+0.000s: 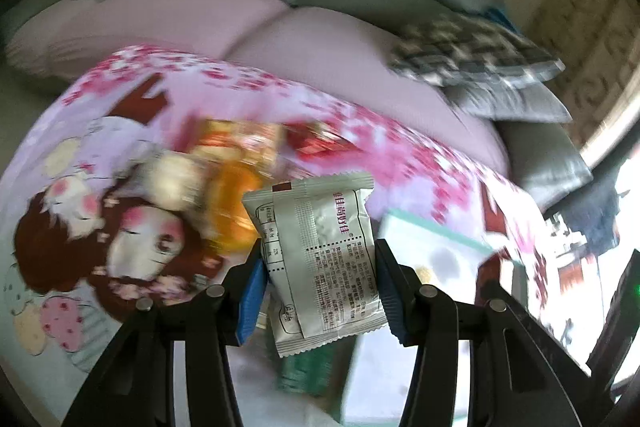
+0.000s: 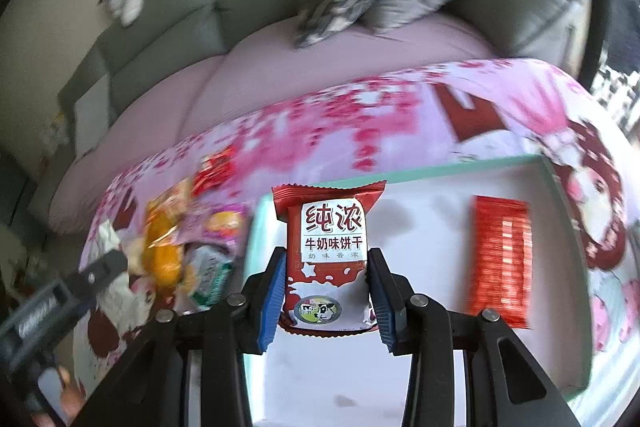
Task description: Organize snacks
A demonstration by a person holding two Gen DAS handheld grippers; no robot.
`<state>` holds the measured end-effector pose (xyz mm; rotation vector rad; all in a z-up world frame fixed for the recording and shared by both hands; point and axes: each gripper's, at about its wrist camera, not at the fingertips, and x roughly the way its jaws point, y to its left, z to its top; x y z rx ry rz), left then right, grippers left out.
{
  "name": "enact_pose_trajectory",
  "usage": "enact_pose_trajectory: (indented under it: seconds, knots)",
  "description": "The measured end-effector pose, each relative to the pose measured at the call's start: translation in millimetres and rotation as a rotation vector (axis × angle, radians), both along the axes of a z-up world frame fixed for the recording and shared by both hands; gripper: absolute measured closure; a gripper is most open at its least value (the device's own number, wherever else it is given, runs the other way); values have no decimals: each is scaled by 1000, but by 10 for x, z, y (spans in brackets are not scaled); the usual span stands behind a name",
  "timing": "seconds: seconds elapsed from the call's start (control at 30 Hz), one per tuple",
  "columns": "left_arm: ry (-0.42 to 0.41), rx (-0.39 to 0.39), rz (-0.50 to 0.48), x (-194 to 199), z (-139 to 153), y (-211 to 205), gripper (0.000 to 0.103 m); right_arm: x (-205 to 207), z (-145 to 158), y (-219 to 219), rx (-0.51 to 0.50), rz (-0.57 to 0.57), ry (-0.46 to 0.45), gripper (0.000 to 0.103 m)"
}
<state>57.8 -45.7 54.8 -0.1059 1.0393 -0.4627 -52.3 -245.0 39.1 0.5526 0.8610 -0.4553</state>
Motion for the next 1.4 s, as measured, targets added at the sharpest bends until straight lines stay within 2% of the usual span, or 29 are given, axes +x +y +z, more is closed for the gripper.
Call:
enact_pose_trajectory:
  seconds: [0.2,0.47,0.83,1.4]
  knots:
    - [15,22,-180,-321,-75,-513,50,-303,-14,-321,21,-117,2,61]
    - [77,76,-305,-550,-321,-885,50,-473,11,-480,15,-188,8,61]
    - [123,170,-349,-587,-652,-1053,50,-358,-311,-499,60,-172,111,61]
    - [163,220,-343,-544,-796,-1052,49,-250,-527,-485,92,-143,199,60]
